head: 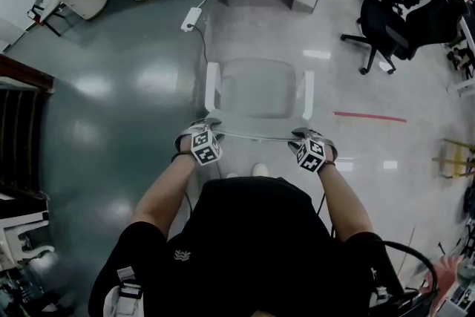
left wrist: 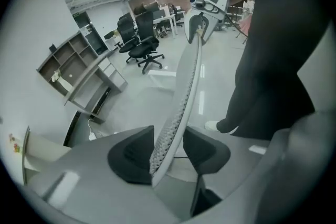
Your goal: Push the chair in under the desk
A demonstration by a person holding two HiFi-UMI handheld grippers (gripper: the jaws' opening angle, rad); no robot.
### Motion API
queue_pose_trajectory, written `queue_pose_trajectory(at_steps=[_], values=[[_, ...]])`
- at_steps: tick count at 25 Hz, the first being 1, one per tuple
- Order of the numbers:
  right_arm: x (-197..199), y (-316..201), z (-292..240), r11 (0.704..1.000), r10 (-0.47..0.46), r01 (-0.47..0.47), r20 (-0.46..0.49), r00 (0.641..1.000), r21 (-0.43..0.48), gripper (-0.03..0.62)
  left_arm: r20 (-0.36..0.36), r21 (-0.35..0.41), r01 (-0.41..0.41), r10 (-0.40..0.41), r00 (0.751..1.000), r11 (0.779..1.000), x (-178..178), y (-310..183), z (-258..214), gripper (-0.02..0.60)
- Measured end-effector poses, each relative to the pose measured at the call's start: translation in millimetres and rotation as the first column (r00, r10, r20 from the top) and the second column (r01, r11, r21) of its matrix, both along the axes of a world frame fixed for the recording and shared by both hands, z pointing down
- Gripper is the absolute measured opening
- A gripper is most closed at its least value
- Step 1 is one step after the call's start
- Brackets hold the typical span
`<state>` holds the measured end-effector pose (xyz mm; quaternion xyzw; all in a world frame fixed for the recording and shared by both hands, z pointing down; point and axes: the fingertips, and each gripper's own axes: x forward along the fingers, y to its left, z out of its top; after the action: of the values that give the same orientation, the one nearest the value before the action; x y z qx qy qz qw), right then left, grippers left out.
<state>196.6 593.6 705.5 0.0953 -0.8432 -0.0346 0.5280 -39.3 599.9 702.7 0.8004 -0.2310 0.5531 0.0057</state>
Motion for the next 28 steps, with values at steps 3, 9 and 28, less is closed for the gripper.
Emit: queue_pose_trajectory(at_steps=[3,9,28], values=[[0,-8,-1,1.000,-0.026,0.026,0.006,1.000,0.015,0.133,0.008,-0.018,0.008,-0.007,1.000,1.000,0,-9,-1,0.183],[3,-48,0,0.998,0.000,0.000,0.007,1.000,0.055,0.133,0.009,-0.022,0.053,-0.053,0.999,0.998,0,-47,-1,0.186],[-29,-205,-1,0.998,0.036,-0.035,-0.002,0.999,0.050,0.138,-0.005,-0.044,0.015,-0.016,1.000,0.999,-32,-206,-1,0.183]])
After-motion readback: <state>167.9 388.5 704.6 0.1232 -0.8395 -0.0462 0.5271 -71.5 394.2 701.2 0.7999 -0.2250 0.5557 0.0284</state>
